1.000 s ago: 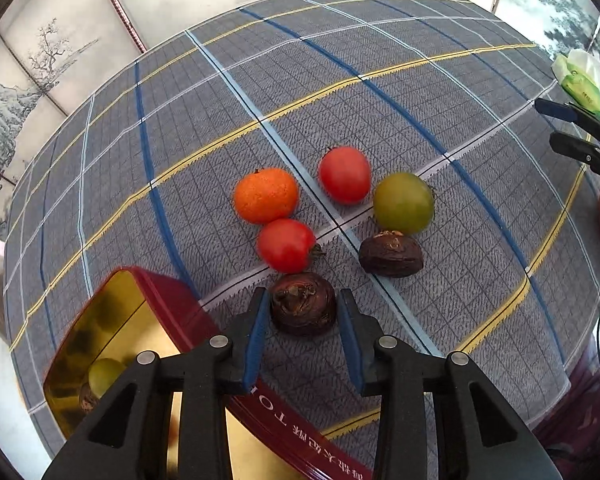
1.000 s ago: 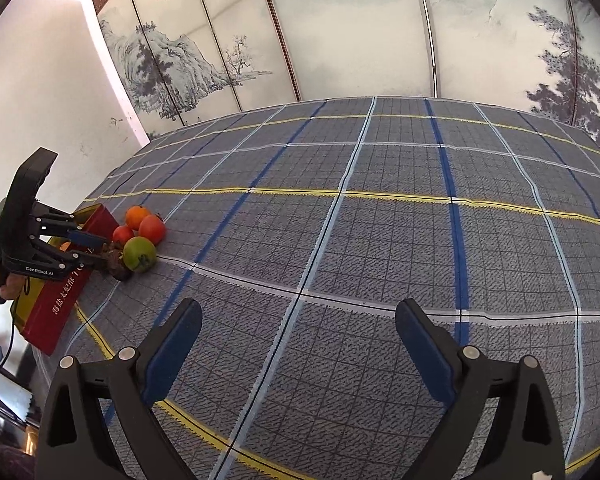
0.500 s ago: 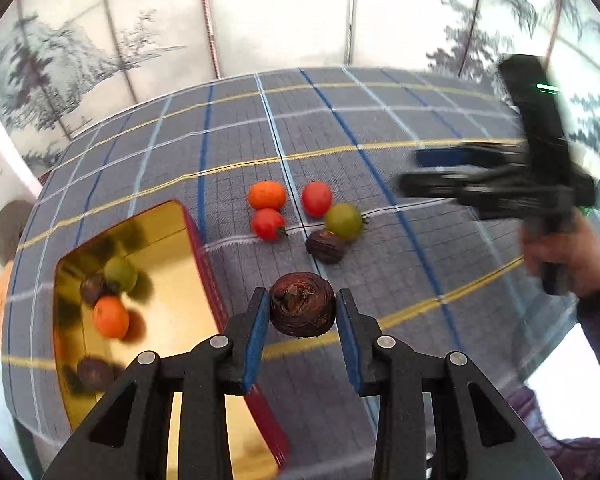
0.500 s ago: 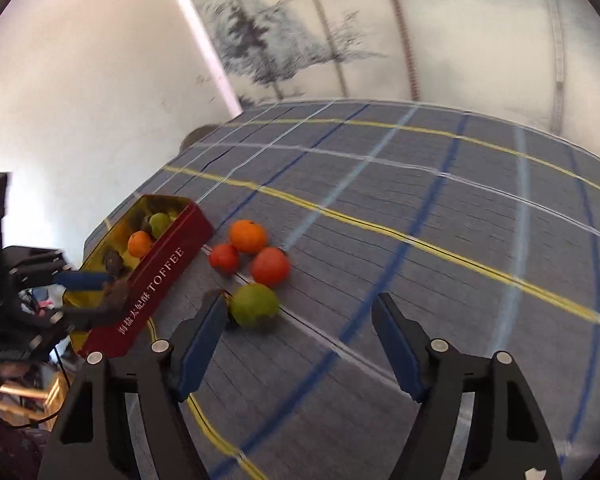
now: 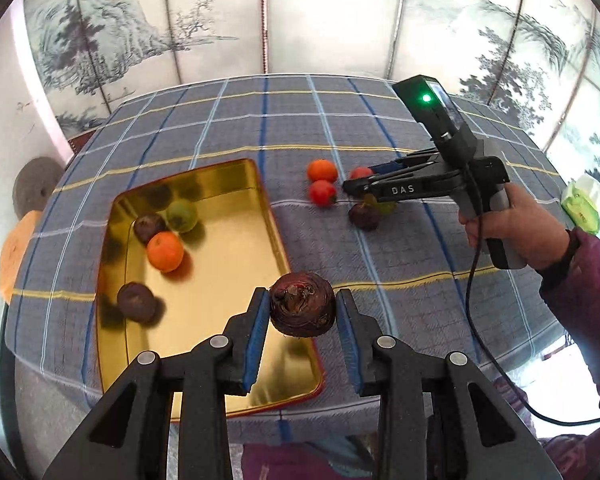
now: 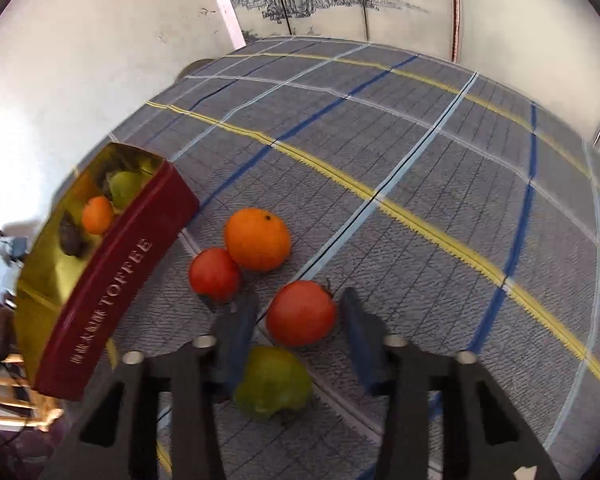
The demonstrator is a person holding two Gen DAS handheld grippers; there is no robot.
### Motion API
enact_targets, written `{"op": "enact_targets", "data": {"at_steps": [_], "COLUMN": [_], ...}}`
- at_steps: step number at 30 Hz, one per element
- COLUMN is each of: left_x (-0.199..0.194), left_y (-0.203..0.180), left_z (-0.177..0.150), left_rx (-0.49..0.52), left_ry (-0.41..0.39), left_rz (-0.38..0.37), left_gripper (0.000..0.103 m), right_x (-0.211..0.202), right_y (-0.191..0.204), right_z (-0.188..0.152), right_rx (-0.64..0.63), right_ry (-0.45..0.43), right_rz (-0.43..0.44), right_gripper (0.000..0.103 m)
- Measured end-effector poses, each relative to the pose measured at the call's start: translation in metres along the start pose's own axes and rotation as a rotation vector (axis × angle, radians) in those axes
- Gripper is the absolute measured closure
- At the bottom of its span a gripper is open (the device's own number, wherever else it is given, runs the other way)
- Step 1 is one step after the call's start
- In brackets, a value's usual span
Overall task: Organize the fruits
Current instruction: 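Move the dark brown fruit into the tray with the left gripper while the right gripper grasps a red tomato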
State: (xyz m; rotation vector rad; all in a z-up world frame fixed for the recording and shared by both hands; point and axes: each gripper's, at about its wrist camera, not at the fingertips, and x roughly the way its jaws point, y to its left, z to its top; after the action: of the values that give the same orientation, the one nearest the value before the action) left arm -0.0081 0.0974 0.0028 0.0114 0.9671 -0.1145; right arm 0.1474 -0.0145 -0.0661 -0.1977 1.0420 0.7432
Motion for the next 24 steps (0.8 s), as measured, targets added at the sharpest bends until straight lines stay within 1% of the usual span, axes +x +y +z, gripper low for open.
{"op": "enact_targets", "data": {"at_steps": [2,5,8,10,13,15,18,21,24], "left_x": [-0.001,-0.006,-0.014,-0.016,-0.018,-0.016,-0.009,0.002,0.012], "left_y": [0.007,0.019,0.033,0.039,0.045,0.049,0.052,0.054,0.053], "left_z": [-0.004,-0.009,-0.015,-0.019,-0.023,-0.024,-0.024,-0.02,-0.014], "left_rx": [-0.021,-0.06,-0.105,-0.119,-0.123,-0.13,-0.13,-0.123,-0.106], "left_ry": [-0.005,-0.02,-0.043,-0.053,-0.062,-0.068,-0.065,-0.049,-0.048], "left_rz": [0.006,0.016,0.024,0.032,0.063,0.06,0.072,0.073,0.095], "left_gripper": [0.068,0.068,0.068,0.068,0.068,0.068,0.068,0.068,0.068], "right_x": [-0.007,-0.033,-0.064,-0.081,-0.099,-0.105,-0.111,-0.11,-0.109], "right_y": [-0.002,-0.014,-0.036,-0.05,-0.072,-0.085,-0.099,-0.103,-0.104], "right_z": [-0.001,-0.011,-0.042,-0.063,-0.093,-0.108,-0.124,-0.131,-0.135], "right_rx": [0.009,0.055,0.131,0.175,0.231,0.249,0.281,0.287,0.298], "right_ry": [-0.034,-0.099,-0.156,-0.179,-0.18,-0.165,-0.159,-0.157,-0.17], "right_rz": [-0.015,-0.033,-0.087,-0.133,-0.216,-0.27,-0.292,-0.305,-0.303], "right_gripper": [0.073,0.073,0.073,0.073,0.073,0.073,0.073,0.073,0.073]}}
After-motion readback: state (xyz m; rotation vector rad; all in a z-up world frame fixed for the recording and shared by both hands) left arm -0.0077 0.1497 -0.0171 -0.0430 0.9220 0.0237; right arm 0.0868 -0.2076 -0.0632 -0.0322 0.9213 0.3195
